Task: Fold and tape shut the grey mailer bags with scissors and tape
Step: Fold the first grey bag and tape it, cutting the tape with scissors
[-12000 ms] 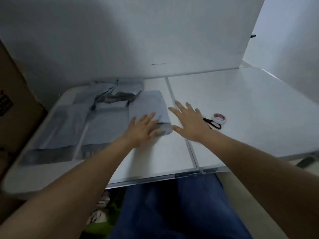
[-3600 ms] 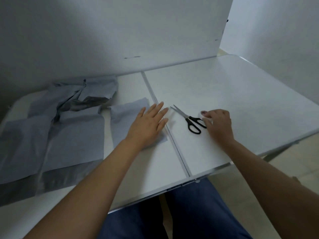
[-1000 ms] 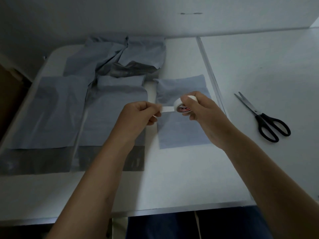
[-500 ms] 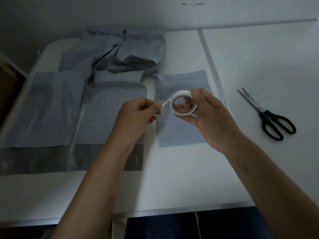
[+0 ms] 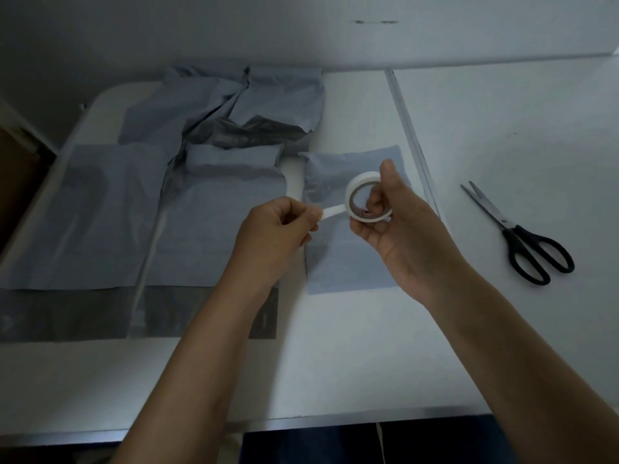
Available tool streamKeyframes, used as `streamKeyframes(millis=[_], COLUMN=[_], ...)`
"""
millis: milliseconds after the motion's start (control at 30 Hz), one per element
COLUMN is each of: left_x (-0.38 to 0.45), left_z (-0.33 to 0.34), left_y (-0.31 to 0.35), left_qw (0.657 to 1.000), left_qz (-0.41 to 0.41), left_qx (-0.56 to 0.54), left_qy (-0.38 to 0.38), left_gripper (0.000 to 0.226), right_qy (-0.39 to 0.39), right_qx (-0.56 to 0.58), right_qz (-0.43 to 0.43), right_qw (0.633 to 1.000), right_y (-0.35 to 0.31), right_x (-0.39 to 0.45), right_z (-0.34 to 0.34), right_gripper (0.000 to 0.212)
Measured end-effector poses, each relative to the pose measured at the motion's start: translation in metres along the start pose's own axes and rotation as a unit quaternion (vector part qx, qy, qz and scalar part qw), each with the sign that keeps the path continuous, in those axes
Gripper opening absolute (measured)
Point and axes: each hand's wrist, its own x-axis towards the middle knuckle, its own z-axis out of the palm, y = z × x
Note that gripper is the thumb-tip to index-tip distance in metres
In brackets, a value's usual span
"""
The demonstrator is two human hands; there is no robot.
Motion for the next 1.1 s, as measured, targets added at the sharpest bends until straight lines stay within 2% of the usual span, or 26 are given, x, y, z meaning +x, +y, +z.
streamKeyframes(millis=[133,300,433,600,767,933,1100], left_x=[0.000,-0.001,-0.003,-0.008,-0.011,-0.010,-0.004], left_z=[-0.002,-0.006,-0.009,-0.006,-0.008,-0.008,0.000], left_y=[-0.001,-0.005,-0.008,-0.011,-0.019,-0.019,-0.012], left_qw=[0.998,0.994,0.988,0.979,0.968,0.973,0.974], left_qz=[0.011,0.003,-0.007,-0.001,0.021,0.035,0.076], left_qx=[0.062,0.105,0.150,0.201,0.242,0.212,0.210], left_qy=[0.014,0.022,0.037,0.039,0.069,0.085,0.034], left_gripper=[0.016,0.016,0.020,0.020,0.021,0.020,0.013], right_qy=[0.045,0.055,0.081,0.090,0.091,0.068,0.046], right_qx=[-0.132,-0.345,-0.448,-0.511,-0.506,-0.489,-0.459], right_qz=[-0.048,-0.132,-0.155,-0.190,-0.195,-0.214,-0.221], right_qw=[0.989,0.928,0.877,0.833,0.835,0.843,0.859], right_y=[0.003,0.007,0.014,0.028,0.033,0.031,0.022], right_x=[0.002,0.003,0.002,0.006,0.009,0.009,0.012], right_z=[-0.001,-0.012,-0.020,-0.025,-0.032,-0.034,-0.028], right_gripper=[0.029,0.032,0.031,0.033,0.032,0.029,0.022])
